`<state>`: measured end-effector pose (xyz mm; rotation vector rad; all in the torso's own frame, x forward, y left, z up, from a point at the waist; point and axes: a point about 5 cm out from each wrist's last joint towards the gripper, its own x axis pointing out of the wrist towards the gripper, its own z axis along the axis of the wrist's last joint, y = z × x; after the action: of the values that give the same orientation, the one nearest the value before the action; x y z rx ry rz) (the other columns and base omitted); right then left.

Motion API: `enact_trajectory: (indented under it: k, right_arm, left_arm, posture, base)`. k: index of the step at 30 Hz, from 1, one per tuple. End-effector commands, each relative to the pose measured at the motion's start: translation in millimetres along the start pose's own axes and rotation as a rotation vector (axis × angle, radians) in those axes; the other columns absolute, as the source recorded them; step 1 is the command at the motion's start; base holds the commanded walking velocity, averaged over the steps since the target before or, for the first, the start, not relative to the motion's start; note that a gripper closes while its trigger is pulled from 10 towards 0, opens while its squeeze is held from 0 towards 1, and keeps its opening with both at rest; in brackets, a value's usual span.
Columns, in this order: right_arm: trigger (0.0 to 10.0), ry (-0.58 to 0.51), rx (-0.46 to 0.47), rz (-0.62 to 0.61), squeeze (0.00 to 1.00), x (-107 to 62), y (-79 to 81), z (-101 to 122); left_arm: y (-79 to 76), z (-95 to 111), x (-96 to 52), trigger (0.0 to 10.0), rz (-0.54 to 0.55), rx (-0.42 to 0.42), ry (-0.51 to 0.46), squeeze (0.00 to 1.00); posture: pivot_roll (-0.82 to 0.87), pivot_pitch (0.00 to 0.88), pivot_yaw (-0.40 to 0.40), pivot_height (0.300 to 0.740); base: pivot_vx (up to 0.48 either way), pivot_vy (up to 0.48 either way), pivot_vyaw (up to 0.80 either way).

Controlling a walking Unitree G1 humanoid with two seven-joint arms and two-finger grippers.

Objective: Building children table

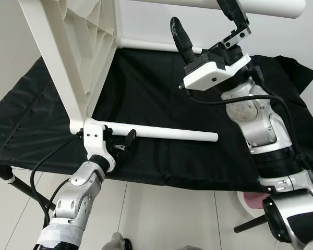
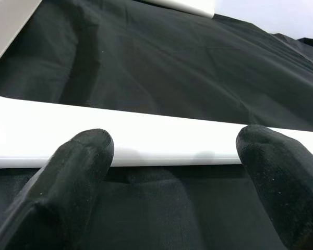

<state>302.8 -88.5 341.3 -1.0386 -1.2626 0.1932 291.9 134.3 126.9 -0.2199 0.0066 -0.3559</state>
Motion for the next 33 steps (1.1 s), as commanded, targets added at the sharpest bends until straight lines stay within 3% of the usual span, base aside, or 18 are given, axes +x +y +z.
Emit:
enact_trajectory:
  k: [1,8,24,25,26,27,33]
  right_arm:
    - [10.0,-0.018,-0.001,0.020,0.00,2.1,0.9,2]
    - [10.0,0.046,-0.049,0.112,0.00,23.3,-0.7,-4]
    - [10.0,0.137,-0.094,0.266,0.00,40.2,1.4,-12]
    - [5.6,0.149,-0.095,0.289,0.00,40.7,2.6,-13]
    - [5.6,0.149,-0.095,0.289,0.00,40.7,2.6,-13]
    - [0.0,0.152,-0.110,0.329,0.00,40.5,4.6,-15]
    - [0.0,0.167,-0.107,0.390,0.00,39.9,4.7,-19]
  left_arm:
    - [-4.9,-1,-0.6,10.0,-0.120,0.005,0.003,0.00]
    - [-4.6,1,2.6,10.0,-0.123,0.004,-0.006,0.00]
    - [-6.7,3,5.6,10.0,-0.137,0.003,-0.012,0.00]
    - [-6.2,3,5.3,10.0,-0.134,0.002,-0.010,0.00]
    - [-6.2,3,5.3,10.0,-0.134,0.002,-0.010,0.00]
    - [-5.5,2,4.8,10.0,-0.129,-0.001,-0.005,0.00]
    - [-2.1,0,4.4,10.0,-0.089,-0.012,0.016,0.00]
  posture:
    - [-0.08,0.054,0.032,0.740]
    - [-0.09,0.045,0.036,0.740]
    - [-0.10,0.057,0.047,0.740]
    - [-0.10,0.057,0.047,0.740]
    - [-0.10,0.057,0.047,0.740]
    - [-0.10,0.057,0.047,0.740]
    - [-0.11,0.060,0.050,0.740]
  base:
    - [0.000,0.000,0.00]
    - [0.000,0.000,0.00]
    - [0.000,0.000,0.00]
    - [0.000,0.000,0.00]
    - [0.000,0.000,0.00]
    - [0.000,0.000,0.00]
    - [0.000,0.000,0.00]
